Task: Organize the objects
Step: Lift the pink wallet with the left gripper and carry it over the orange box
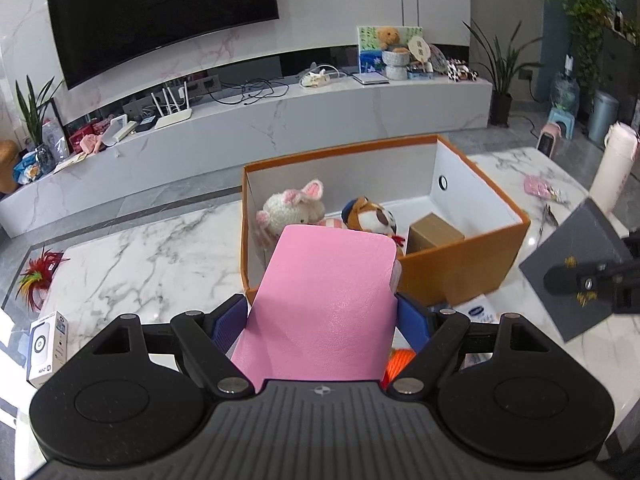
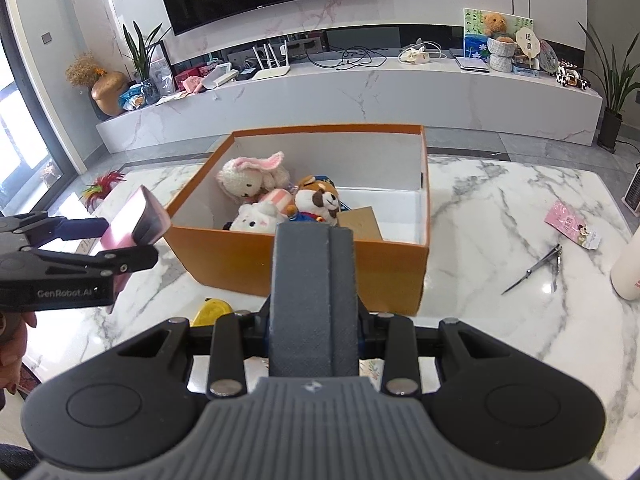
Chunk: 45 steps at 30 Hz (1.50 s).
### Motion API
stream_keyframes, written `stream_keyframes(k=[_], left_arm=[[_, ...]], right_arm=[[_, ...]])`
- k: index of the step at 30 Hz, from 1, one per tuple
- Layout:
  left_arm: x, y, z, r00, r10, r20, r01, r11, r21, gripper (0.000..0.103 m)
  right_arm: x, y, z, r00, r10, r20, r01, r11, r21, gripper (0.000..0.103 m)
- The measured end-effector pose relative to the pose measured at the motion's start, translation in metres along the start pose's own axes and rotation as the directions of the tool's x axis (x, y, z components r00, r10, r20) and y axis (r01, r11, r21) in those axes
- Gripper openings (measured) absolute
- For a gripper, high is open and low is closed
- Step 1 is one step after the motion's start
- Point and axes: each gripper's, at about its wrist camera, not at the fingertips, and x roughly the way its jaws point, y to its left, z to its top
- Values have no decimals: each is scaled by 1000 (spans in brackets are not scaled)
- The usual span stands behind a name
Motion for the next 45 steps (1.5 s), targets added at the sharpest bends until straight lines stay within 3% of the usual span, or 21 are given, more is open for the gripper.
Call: stream_keyframes(k=[7, 13, 20, 24, 32, 45], left_arm=[[1, 6, 13, 998, 5, 57, -1, 998, -69, 93], [14, 18, 35, 992, 37, 123, -18, 988, -153, 93], [47, 30, 58, 985, 40, 167, -3, 976, -219, 93], [75, 35, 62, 992, 11, 129, 25, 962, -271, 93], [116, 41, 59, 1000, 14, 12, -9, 944, -331, 93], [133, 30, 58, 994, 59, -90, -83, 954, -289, 93]], right_arm=[[2, 8, 11, 999, 12, 31, -13, 1000, 12, 36], [8, 6, 49, 993, -4, 117, -1, 999, 44, 36], [58, -12, 77, 982, 0, 186, -29, 987, 156, 36], [98, -15, 88, 989, 16, 146, -42, 984, 175, 36], [158, -13, 87, 998, 54, 24, -58, 984, 170, 36], [187, -13, 79, 998, 43, -53, -33, 985, 170, 36]])
